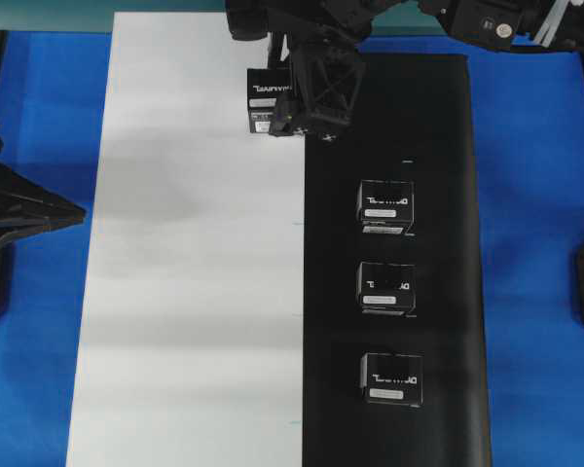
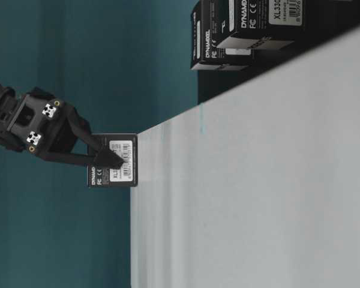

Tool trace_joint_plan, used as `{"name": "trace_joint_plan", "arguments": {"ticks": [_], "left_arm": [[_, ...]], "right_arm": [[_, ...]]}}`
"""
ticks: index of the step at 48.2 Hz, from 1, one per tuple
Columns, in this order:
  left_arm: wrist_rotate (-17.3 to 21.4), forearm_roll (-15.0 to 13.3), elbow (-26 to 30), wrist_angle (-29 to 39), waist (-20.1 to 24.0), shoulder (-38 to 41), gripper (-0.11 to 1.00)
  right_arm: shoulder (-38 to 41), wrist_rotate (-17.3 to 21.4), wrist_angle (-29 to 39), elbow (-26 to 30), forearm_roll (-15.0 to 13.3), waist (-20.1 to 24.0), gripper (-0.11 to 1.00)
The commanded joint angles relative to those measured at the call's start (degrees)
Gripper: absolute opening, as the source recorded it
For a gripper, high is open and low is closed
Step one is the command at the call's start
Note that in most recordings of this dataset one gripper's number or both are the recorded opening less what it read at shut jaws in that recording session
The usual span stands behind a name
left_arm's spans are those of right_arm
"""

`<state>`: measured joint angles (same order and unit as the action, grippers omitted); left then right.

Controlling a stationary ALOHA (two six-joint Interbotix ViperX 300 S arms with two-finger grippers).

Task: Place the box from the black base onto the white base.
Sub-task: 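Lower the box onto the white board and open the right gripper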

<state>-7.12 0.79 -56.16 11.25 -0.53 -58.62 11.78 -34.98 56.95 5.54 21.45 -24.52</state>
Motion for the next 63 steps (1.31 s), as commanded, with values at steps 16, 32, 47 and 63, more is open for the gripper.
{"name": "trace_joint_plan", "arguments": {"ticks": [16, 32, 47, 63], "left_arm": [[0.0, 0.1, 0.7, -0.4, -0.1, 0.2, -0.02], [0.0, 0.1, 0.6, -0.2, -0.1, 0.2, -0.02], [-0.1, 0.2, 0.6, -0.2, -0.3, 0.2, -0.02], [-0.1, 0.1, 0.6, -0.2, -0.9, 0.2, -0.02]], "right_arm": [[0.4, 0.0, -2.3, 0.2, 0.1, 0.9, 0.99], [-0.3, 0.0, -2.5, 1.0, 0.5, 0.8, 0.99], [-0.4, 0.7, -2.9, 4.3, 0.7, 0.9, 0.99], [-0.4, 2.7, -2.5, 10.5, 1.8, 1.0, 0.99]]}}
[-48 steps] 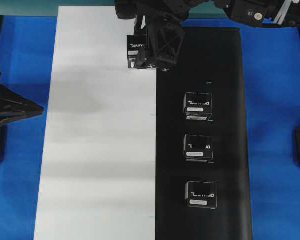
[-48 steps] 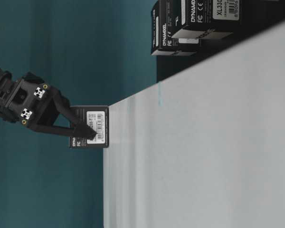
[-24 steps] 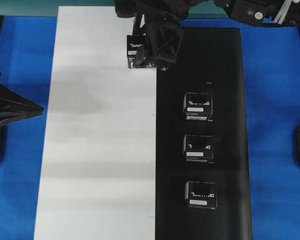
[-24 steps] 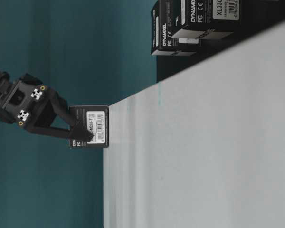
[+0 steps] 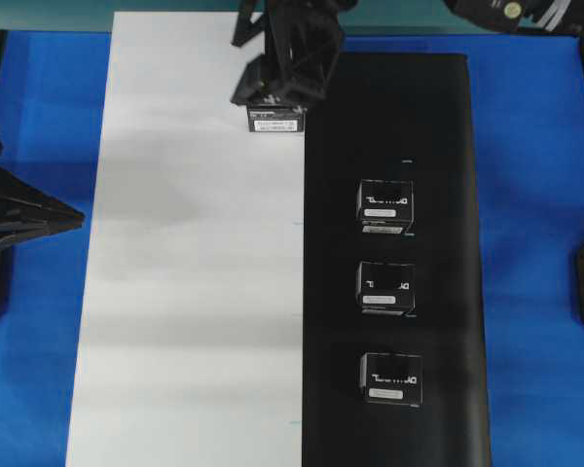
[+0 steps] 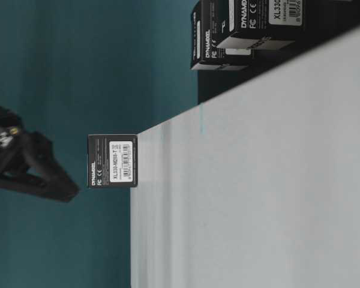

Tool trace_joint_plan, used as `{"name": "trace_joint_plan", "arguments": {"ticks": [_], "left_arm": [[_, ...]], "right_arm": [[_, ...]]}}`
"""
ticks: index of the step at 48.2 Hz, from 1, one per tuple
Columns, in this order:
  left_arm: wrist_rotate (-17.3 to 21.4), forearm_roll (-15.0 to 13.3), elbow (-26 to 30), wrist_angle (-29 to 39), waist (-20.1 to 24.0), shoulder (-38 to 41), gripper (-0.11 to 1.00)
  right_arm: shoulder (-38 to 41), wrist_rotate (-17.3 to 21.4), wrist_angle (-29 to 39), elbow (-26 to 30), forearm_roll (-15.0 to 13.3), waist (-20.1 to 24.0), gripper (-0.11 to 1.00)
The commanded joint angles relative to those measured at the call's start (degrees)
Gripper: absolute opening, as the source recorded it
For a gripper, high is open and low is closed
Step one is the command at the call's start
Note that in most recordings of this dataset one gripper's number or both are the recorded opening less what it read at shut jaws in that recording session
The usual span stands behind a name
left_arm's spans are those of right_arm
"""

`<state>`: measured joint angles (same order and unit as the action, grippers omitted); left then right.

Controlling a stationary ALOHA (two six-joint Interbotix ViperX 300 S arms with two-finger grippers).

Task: Place the box from the black base onto the white base.

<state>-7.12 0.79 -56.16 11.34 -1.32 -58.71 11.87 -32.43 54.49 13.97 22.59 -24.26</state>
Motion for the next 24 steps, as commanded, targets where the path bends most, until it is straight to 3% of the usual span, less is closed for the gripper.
{"name": "trace_joint_plan", "arguments": {"ticks": [1, 24], "left_arm": [[-0.1, 0.2, 0.6, -0.3, -0.1, 0.2, -0.02], [0.0, 0.2, 0.5, -0.5, -0.3, 0.4, -0.02]], "right_arm": [[-0.4, 0.2, 0.1, 2.5, 0.6, 0.7, 0.99], [-4.7, 1.0, 5.8, 3.6, 0.4, 0.9, 0.99]]}}
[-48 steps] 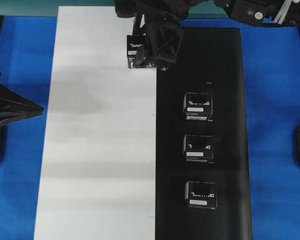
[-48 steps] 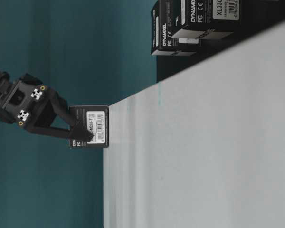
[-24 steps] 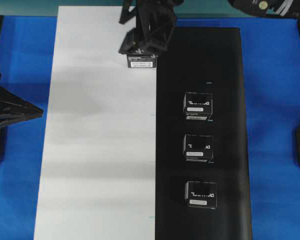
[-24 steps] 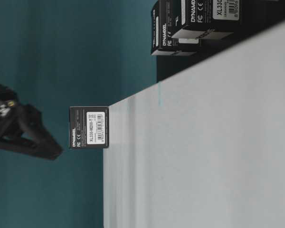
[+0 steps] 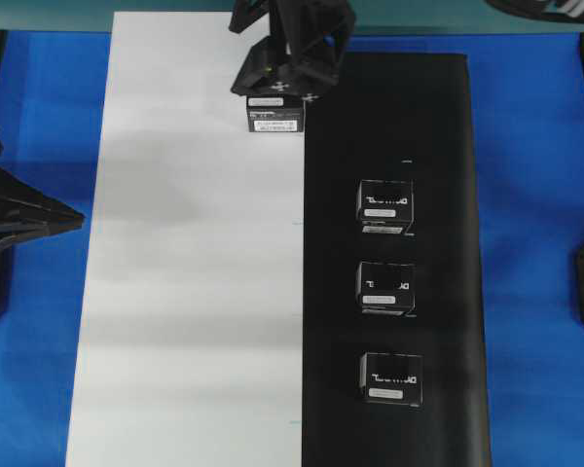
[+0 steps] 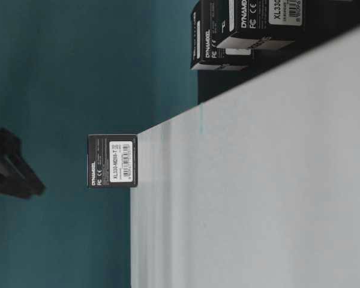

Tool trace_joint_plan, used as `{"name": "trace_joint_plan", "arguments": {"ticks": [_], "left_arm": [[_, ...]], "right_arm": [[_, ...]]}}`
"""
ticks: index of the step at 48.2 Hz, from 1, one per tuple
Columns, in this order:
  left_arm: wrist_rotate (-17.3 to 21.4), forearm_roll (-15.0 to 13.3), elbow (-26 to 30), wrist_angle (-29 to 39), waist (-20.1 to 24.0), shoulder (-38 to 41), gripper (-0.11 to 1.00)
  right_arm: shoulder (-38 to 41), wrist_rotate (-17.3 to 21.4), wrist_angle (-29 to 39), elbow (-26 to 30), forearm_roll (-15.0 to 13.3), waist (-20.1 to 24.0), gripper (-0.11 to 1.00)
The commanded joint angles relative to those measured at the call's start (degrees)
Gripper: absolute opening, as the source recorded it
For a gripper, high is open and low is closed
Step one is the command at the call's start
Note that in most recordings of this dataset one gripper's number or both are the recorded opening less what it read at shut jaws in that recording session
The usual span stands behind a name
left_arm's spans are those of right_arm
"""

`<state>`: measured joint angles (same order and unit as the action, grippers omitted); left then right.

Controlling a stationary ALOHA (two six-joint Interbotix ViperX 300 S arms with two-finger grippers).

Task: Place the box from the black base onto the white base.

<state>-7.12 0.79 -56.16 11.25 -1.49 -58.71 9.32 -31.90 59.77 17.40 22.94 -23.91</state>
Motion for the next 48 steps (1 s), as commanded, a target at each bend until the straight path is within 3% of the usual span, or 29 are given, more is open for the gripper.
{"name": "trace_joint_plan", "arguments": {"ticks": [1, 13, 25, 33, 40, 48], "left_arm": [[0.0, 0.1, 0.6, -0.4, -0.1, 0.4, -0.02], [0.0, 0.1, 0.5, -0.4, -0.1, 0.5, -0.02], [0.0, 0.1, 0.5, -0.4, -0.1, 0.7, -0.02], [0.0, 0.1, 0.5, -0.4, -0.1, 0.5, -0.02], [0.0, 0.2, 0.5, -0.5, 0.1, 0.7, -0.02], [0.0, 0.2, 0.6, -1.8, 0.4, 0.4, -0.02]], "right_arm": [[-2.6, 0.9, 0.9, 0.1, -0.1, 0.5, 0.99], [-7.9, 7.6, 1.9, -3.2, -2.8, 0.5, 0.99], [-11.0, 10.7, 3.5, -6.8, -4.2, 1.4, 0.99], [-14.7, 13.2, 4.3, -9.1, -7.5, 2.1, 0.99], [-19.2, 16.4, 4.0, -13.1, -10.2, 2.4, 0.99], [-24.2, 19.4, 2.3, -20.0, -10.8, 3.2, 0.99]]}}
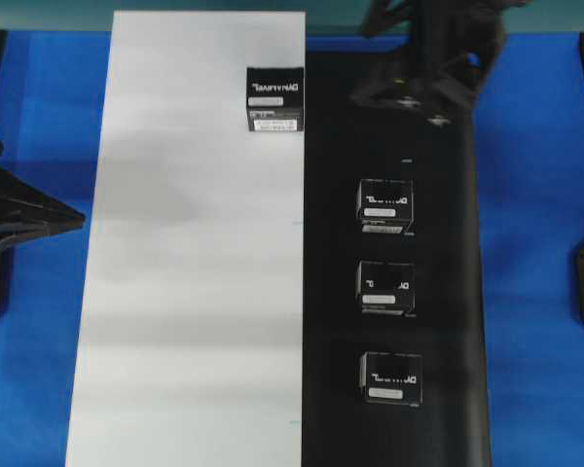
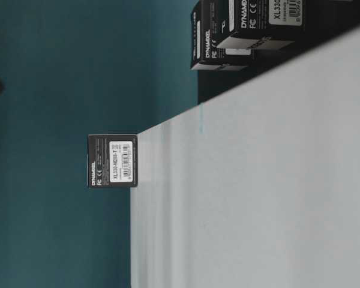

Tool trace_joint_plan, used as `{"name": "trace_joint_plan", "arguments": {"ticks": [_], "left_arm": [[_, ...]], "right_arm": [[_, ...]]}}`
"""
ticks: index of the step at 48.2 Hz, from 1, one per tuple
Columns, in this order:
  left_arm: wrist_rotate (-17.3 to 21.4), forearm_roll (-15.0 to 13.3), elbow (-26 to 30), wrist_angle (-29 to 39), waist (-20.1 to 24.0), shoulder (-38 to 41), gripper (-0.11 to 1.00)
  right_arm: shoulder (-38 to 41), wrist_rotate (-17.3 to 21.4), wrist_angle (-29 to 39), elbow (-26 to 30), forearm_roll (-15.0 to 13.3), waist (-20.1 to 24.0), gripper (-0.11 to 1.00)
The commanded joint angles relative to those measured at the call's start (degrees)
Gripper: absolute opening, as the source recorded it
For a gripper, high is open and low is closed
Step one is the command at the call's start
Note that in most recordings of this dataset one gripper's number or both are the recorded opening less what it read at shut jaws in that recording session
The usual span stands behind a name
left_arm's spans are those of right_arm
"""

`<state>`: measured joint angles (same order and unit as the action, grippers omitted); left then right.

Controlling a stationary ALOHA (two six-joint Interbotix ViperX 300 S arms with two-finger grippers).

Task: Place the box from the black base onto the white base.

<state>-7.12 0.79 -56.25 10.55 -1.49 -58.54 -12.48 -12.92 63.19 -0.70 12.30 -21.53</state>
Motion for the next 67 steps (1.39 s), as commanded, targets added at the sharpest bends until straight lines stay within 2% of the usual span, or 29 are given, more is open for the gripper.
{"name": "trace_joint_plan", "arguments": {"ticks": [1, 12, 33, 40, 67], "left_arm": [[0.1, 0.2, 0.7, -1.2, 0.4, 0.2, -0.02], [0.0, 0.1, 0.6, -1.3, 0.7, 0.2, -0.02], [-0.1, 0.1, 0.5, -1.5, 0.6, 0.7, -0.02], [0.0, 0.1, 0.5, -2.1, 0.4, 0.8, -0.02], [0.4, 0.1, 0.6, -3.9, 0.4, 0.4, -0.02]], "right_arm": [[-2.9, 0.6, -1.5, -2.8, -0.2, 0.8, 0.99], [-8.7, 1.5, -8.1, -11.4, -0.2, 1.7, 0.99], [-20.0, 8.0, -16.5, -24.8, -0.2, 3.2, 0.99], [-22.5, 8.5, -18.3, -29.0, -0.2, 4.4, 0.99], [-30.6, 8.6, -22.3, -38.1, 0.2, 7.8, 0.99]]}}
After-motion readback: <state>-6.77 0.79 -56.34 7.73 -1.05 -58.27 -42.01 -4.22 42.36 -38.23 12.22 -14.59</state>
